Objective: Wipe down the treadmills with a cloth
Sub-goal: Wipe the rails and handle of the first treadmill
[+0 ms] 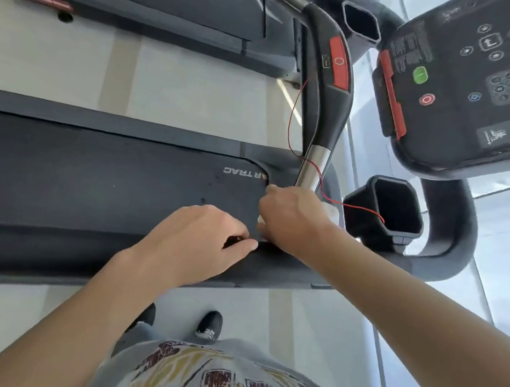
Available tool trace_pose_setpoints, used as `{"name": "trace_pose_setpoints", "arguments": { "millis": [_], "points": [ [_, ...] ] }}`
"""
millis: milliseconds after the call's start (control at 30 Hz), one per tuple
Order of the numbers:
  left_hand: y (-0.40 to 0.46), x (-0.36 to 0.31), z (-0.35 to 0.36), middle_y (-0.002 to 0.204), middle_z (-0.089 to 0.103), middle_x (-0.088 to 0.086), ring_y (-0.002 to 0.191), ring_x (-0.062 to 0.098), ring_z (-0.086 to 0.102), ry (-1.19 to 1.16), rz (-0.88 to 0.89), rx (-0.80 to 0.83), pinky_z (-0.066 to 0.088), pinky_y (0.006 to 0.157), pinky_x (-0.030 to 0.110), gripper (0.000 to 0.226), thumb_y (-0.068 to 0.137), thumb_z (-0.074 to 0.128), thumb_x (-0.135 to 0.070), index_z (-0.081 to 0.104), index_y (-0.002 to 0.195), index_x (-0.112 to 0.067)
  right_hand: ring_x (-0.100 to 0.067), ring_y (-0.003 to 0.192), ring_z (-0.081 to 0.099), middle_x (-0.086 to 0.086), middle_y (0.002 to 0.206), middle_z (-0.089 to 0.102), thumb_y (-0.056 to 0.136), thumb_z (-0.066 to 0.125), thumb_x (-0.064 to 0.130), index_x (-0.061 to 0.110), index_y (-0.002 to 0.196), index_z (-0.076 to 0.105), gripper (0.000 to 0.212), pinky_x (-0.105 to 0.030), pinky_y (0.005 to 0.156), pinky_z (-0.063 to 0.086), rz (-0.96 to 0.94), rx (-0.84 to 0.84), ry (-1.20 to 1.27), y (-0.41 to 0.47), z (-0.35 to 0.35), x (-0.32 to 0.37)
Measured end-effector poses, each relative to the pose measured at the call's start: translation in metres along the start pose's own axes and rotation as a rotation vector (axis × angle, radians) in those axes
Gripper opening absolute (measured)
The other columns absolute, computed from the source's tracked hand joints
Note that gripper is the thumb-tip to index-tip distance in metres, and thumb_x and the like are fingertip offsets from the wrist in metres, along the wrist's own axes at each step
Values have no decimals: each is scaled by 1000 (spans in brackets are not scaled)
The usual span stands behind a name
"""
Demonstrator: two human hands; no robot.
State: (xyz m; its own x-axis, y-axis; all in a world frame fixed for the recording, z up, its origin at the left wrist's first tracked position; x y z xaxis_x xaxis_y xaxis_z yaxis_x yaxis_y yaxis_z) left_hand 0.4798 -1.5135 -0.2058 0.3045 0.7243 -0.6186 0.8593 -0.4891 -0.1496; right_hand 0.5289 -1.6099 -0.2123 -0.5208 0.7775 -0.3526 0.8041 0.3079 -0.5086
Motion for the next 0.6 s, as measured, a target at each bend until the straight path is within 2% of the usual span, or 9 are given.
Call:
{"name": "trace_pose_setpoints", "arguments": {
  "millis": [67,133,267,333,400,433,533,600],
  "points": [
    [-9,5,-5,89,73,-13,80,11,65,16,34,-54,54,74,35,36,105,45,-55,74,103,-35,-29,76,56,1,88,48,104,49,38,16,92,61,28,-35,62,35,-14,-12,59,-10,-5,-7],
    [-19,10,-9,98,75,-15,89,11,67,31,68,-114,56,77,37,40,105,39,-57,73,111,-37,-28,69,52,3,86,43,105,45,42,15,81,57,38,-38,59,38,-28,-32,104,-22,-6,-16],
    [-22,12,-5,88,71,-11,83,13,63,98,117,-147,53,70,34,52,100,26,-58,71,99,-31,-28,63,55,1,81,41,99,52,42,19,68,54,39,-41,61,51,14,-62,141,-34,-8,-24],
    [-19,8,-4,78,65,-9,76,14,58,124,125,-152,48,65,32,51,100,26,-57,66,89,-29,-28,62,52,2,79,35,99,52,40,21,73,56,33,-38,56,46,53,-44,87,-30,-9,-23],
    [-17,5,-4,73,59,-8,72,15,55,139,131,-164,45,62,32,50,100,26,-56,63,84,-27,-26,62,48,3,82,33,100,54,35,22,76,53,28,-34,50,33,111,-16,56,-17,-9,-18],
    [-16,4,-5,71,58,-8,72,15,55,141,131,-167,45,61,32,50,100,25,-56,63,84,-27,-25,62,48,4,85,36,100,56,30,22,76,52,25,-33,50,30,131,6,47,-8,-7,-13],
    [-16,5,-4,72,59,-8,73,16,57,137,131,-164,48,62,33,53,99,23,-56,66,88,-26,-23,75,62,2,99,60,94,62,14,20,94,66,7,-32,59,39,87,66,-41,16,-1,5],
    [-16,5,-3,74,62,-8,75,17,59,142,138,-159,50,64,35,55,99,22,-56,67,90,-26,-23,79,64,3,101,66,96,60,19,18,95,67,7,-33,60,41,85,54,-58,17,1,3]
  ]
}}
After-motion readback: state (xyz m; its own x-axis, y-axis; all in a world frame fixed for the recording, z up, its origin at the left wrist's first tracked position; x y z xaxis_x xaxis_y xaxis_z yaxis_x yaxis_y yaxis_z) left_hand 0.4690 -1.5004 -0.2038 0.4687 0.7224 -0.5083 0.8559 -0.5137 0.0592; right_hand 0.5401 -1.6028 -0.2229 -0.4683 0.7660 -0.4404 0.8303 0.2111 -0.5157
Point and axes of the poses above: each hand's wrist, its own y-axis towards the middle knuckle, its own z-axis out of the palm, x = y × z, the point moved 10 cm from there along y, towards the middle knuckle
